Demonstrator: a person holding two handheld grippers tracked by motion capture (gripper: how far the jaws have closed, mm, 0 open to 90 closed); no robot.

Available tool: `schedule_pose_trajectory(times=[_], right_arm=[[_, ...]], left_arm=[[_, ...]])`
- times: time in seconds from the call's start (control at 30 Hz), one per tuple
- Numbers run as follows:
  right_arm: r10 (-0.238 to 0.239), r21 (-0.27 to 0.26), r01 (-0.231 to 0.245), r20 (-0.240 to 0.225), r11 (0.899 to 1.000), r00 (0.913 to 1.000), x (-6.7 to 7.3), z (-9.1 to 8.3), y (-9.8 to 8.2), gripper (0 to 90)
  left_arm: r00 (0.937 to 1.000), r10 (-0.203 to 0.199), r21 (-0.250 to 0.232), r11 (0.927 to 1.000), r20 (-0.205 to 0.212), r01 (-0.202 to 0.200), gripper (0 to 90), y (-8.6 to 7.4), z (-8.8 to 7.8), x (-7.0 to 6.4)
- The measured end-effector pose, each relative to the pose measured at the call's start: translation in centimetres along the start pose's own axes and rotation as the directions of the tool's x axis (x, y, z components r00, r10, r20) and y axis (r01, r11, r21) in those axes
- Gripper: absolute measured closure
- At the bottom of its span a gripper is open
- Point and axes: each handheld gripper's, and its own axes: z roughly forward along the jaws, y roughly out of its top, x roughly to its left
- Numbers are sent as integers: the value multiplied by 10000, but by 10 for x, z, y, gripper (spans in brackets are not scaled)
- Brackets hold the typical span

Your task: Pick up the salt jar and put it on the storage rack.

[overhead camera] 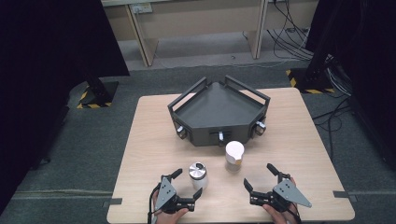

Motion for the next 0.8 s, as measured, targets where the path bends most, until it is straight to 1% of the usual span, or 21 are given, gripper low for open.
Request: schedule_pose_trajectory(times=[0.17, 0.33, 0.8], right_arm=[[24, -9, -24, 29, 10000, 10000, 0, 0, 0, 3], [47, -35, -47, 44, 10000, 10000, 0, 0, 0, 3], [102, -47, -102, 24, 9999, 9999, 0, -1, 0, 3]], left_arm=[[10000, 62, 16, 10000, 4, -62, 0, 0, 0, -1], [10000, -47, -5, 10000, 11, 47, 0, 0, 0, 0], [10000, -1, 5, 10000, -41, 1, 0, 0, 0, 0]])
